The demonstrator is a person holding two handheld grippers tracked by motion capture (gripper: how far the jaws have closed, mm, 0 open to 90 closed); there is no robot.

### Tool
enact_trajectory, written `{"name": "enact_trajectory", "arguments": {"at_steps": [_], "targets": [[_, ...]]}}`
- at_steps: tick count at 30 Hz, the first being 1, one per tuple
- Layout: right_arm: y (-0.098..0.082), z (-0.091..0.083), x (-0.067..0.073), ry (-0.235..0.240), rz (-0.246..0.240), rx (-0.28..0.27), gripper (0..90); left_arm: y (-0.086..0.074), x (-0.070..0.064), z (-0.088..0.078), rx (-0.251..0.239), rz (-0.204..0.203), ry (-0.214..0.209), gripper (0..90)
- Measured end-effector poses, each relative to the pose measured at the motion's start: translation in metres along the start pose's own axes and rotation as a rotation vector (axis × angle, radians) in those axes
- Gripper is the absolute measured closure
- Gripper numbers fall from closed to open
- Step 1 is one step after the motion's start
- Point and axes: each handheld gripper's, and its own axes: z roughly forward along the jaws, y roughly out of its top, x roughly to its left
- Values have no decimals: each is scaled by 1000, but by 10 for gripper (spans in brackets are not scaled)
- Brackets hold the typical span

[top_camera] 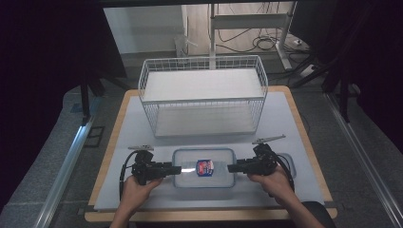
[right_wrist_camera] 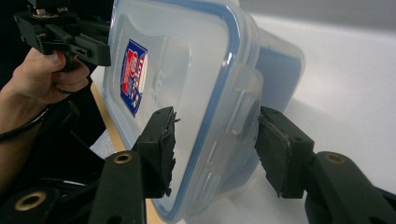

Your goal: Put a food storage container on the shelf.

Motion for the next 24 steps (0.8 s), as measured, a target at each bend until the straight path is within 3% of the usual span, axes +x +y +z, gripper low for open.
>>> {"name": "enact_trajectory", "arguments": {"at_steps": [9, 15, 24], "targets": [[-6, 1, -1, 16, 9, -1, 483, -4, -5, 1, -18, 20, 26, 482], [-10, -3, -2, 58, 28, -18, 528, -13, -5, -5, -49, 5, -12, 532], [-12, -4, -1, 62, 9, -23, 533, -17, -4, -7, -60, 21, -33, 542]]}}
